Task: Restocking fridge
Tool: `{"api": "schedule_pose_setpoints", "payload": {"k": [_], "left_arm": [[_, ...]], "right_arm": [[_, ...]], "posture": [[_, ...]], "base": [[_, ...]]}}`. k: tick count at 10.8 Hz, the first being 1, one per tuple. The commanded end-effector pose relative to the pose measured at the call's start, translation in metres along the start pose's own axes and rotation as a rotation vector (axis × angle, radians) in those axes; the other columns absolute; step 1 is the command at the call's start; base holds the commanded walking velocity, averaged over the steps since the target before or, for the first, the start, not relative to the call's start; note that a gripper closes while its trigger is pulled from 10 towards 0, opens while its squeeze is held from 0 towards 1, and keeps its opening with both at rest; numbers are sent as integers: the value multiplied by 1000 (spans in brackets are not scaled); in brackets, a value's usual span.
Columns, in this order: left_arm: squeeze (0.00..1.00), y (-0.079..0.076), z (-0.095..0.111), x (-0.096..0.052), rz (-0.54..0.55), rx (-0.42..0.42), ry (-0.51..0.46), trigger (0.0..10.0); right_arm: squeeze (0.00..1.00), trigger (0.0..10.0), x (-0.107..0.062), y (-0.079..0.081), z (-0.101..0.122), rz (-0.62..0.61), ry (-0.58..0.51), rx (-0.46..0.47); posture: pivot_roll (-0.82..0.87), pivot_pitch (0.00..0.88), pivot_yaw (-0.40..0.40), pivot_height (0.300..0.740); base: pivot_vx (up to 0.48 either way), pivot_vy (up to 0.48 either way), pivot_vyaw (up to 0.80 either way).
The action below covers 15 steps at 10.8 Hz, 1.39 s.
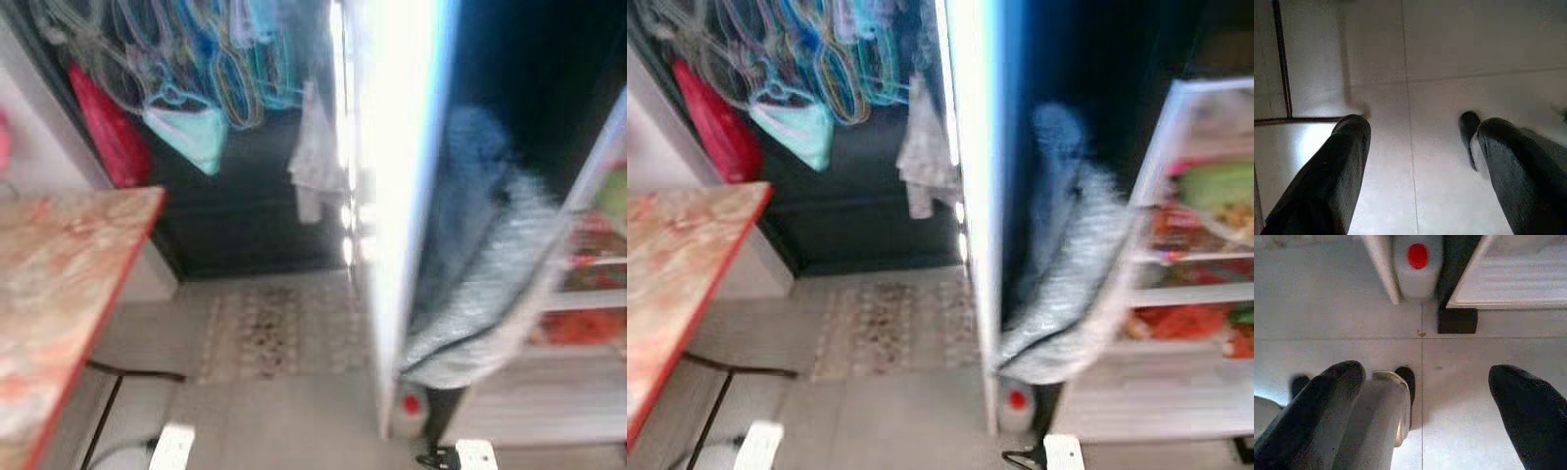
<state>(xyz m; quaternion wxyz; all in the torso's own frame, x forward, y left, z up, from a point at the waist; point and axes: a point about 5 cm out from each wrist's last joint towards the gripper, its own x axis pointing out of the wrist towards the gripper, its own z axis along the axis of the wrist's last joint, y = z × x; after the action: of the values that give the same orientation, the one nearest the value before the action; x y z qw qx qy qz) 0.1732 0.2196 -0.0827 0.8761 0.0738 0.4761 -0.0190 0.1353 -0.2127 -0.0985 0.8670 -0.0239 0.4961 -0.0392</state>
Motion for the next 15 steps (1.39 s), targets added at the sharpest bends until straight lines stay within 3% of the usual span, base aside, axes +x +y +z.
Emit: {"api": "schedule_pose_setpoints", "payload": {"k": [1,3,6,8,14,15], "left_arm": [[0,7,-12,-3,19,4,44,10000],[0,5,-13,-3,22,12,49,10000],[0,-3,-12,-1,28,-59,38,10000],[0,-4,-11,-1,27,-80,39,10000],[0,-3,-10,-1,20,-77,44,10000],[0,-1,-9,-1,25,-78,43,10000]], "right_arm": [[0,10000,0,10,-4,26,13,-1],[0,10000,0,6,-5,12,22,-22],[0,10000,-2,-8,-9,-102,38,115],[0,10000,-2,-9,-10,-123,35,161],[0,10000,-1,-7,-6,-114,15,181],[0,10000,-1,-6,-8,-123,26,224]], "posture": [[-233,0,118,740],[-224,0,81,740],[-167,0,20,740],[-165,0,30,740],[-172,0,51,740],[-168,0,55,740]], "base": [[0,315,0],[0,0,0],[0,0,0],[0,0,0],[0,0,0],[0,0,-775]]}}
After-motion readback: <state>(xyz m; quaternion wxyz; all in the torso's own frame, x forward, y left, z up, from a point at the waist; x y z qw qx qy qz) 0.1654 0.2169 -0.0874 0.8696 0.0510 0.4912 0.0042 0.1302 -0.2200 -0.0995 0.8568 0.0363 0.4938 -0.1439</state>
